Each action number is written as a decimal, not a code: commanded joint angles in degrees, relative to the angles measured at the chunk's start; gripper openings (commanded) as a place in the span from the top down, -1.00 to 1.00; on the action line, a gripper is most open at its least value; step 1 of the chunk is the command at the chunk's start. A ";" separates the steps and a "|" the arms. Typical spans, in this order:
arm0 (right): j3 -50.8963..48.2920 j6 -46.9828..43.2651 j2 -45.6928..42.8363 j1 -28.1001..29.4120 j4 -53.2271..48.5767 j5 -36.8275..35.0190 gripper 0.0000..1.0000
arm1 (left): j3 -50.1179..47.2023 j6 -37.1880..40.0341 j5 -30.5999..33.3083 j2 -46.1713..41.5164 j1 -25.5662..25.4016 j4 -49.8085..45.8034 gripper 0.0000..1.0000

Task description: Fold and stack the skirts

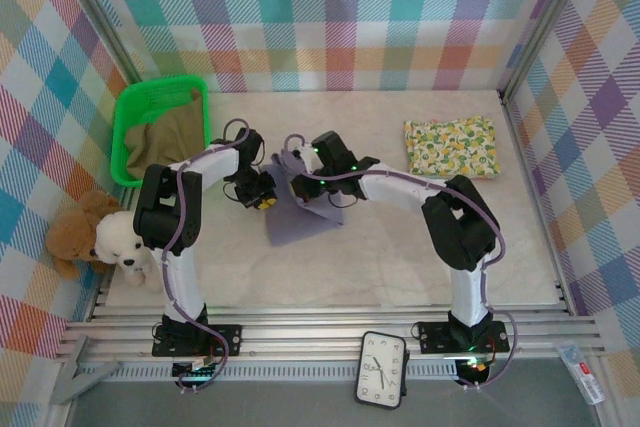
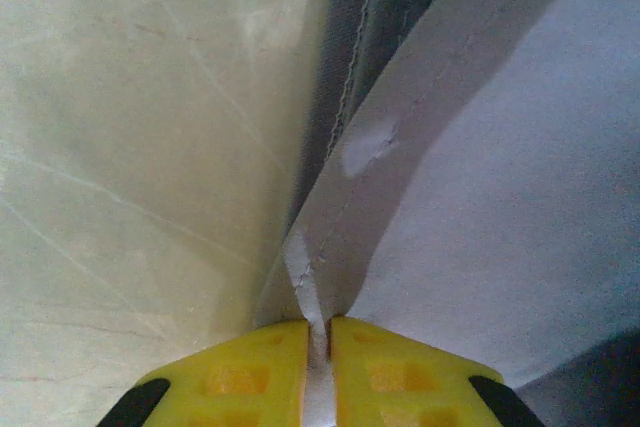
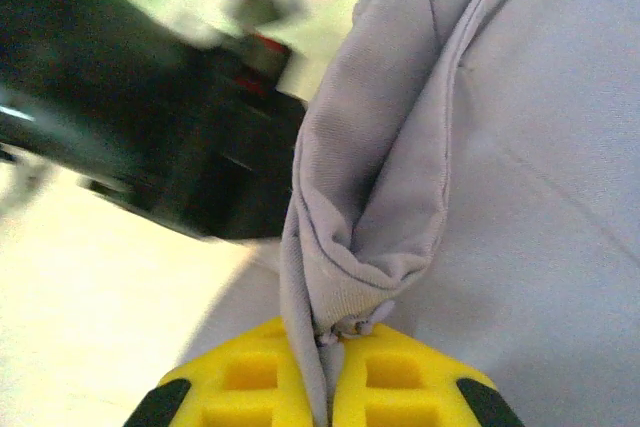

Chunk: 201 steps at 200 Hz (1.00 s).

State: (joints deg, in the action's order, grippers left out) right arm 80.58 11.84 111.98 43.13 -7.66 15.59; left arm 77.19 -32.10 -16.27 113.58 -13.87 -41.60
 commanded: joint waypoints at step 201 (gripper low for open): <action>1.15 -9.47 2.36 7.08 -11.84 -21.33 0.97 | 2.44 1.63 -2.35 2.95 2.34 -0.56 0.55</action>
State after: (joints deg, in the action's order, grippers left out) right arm 79.61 6.61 111.09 47.88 -16.45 -8.29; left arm 78.63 -30.76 -17.32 114.69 -11.68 -42.09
